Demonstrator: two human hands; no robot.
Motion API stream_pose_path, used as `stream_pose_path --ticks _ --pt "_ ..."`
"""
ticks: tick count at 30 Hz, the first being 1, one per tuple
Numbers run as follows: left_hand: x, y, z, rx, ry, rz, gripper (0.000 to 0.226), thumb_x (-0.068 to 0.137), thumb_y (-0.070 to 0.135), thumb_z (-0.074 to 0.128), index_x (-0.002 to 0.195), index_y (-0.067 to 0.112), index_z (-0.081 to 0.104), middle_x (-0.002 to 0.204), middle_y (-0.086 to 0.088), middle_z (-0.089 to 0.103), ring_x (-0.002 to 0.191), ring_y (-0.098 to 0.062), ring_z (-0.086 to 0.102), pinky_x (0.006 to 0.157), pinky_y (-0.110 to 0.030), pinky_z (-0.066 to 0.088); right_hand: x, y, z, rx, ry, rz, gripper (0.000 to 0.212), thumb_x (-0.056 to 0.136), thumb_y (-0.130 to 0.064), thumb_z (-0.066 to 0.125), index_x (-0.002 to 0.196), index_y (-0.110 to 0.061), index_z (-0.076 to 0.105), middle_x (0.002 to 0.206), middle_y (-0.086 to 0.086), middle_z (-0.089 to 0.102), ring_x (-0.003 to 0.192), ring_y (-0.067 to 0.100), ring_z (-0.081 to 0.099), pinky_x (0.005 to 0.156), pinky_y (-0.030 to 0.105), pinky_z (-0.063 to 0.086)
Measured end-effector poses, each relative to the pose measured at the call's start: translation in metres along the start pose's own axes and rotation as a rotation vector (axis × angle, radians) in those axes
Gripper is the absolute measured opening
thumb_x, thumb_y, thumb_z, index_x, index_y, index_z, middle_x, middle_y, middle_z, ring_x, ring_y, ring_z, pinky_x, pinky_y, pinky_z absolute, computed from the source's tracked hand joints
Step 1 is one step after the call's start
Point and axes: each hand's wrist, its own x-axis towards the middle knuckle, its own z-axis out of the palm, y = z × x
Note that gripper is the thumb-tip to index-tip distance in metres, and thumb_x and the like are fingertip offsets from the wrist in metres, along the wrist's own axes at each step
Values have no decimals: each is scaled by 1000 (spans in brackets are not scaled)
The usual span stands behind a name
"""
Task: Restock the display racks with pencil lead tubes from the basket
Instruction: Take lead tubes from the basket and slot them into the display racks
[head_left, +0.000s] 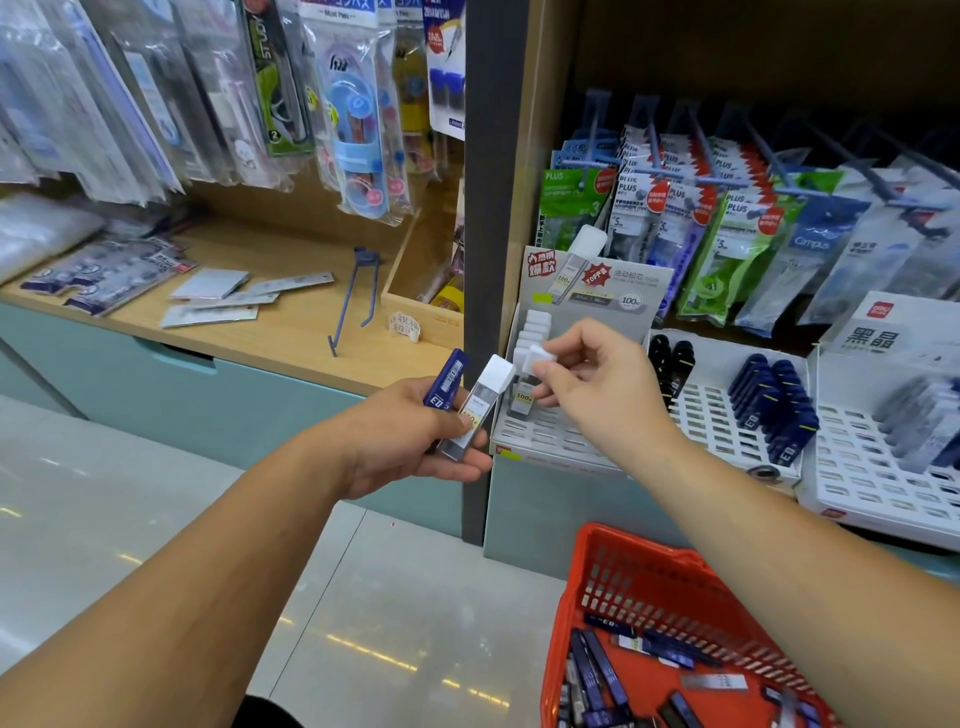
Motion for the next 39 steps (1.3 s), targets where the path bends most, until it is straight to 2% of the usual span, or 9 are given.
stream_pose_path --ticks 6,12,15,22,25,27,31,35,39 --pt "0 -2 -2 57 2 4 21 103 3 57 123 10 58 109 -22 75 95 -32 78 78 -39 65 -4 12 2 -112 -19 -92 24 95 -10 72 83 -26 60 77 8 70 74 22 74 74 49 62" --pt "0 -4 -2 83 5 13 19 103 3 57 121 9 60 107 -22 75 94 -32 78 74 -37 65 -6 14 0 -218 23 -147 17 93 -14 73 83 -19 61 73 6 67 70 27 64 65 41 56" --pt "1 -4 -2 111 14 20 21 103 3 58 124 9 59 107 -20 76 93 -31 78 70 -37 64 0 6 1 -305 -30 -166 13 93 -12 73 85 -17 63 71 -3 64 69 20 61 66 34 53" --pt "2 -6 -5 103 15 38 22 103 6 60 124 12 61 105 -17 77 97 -30 77 79 -38 65 4 2 2 -560 -35 -257 9 95 -23 71 102 -22 75 88 -6 61 77 15 55 75 35 53" --pt "2 -7 -3 112 -19 75 22 103 8 60 124 12 62 105 -15 78 99 -30 77 82 -37 64 -6 -1 4 -388 43 -222 14 94 -27 70 107 -24 76 88 -6 63 69 6 53 71 28 49" --pt "2 -7 0 100 -33 110 23 102 7 61 125 11 63 105 -15 77 100 -30 76 82 -37 64 -12 -9 5 -146 -6 -39 10 93 -29 73 101 -24 74 83 1 69 64 10 60 61 28 51" --pt "2 -4 9 64 -54 165 22 102 6 61 124 7 62 106 -15 77 99 -28 77 84 -39 64 -17 -16 5 184 -70 187 23 90 -8 77 110 -14 66 79 12 72 61 22 69 49 32 54" --pt "2 -3 15 81 -77 166 19 105 15 58 121 9 64 107 -11 78 100 -24 77 85 -38 63 -15 -17 2 219 -16 187 23 89 3 74 105 -7 61 73 13 70 61 25 70 59 39 61" --pt "5 -5 7 257 75 168 20 107 29 55 116 14 65 100 -9 78 86 -20 77 74 -36 65 -10 -16 -8 141 108 84 22 89 3 74 96 -14 61 82 15 71 68 29 73 65 40 63"
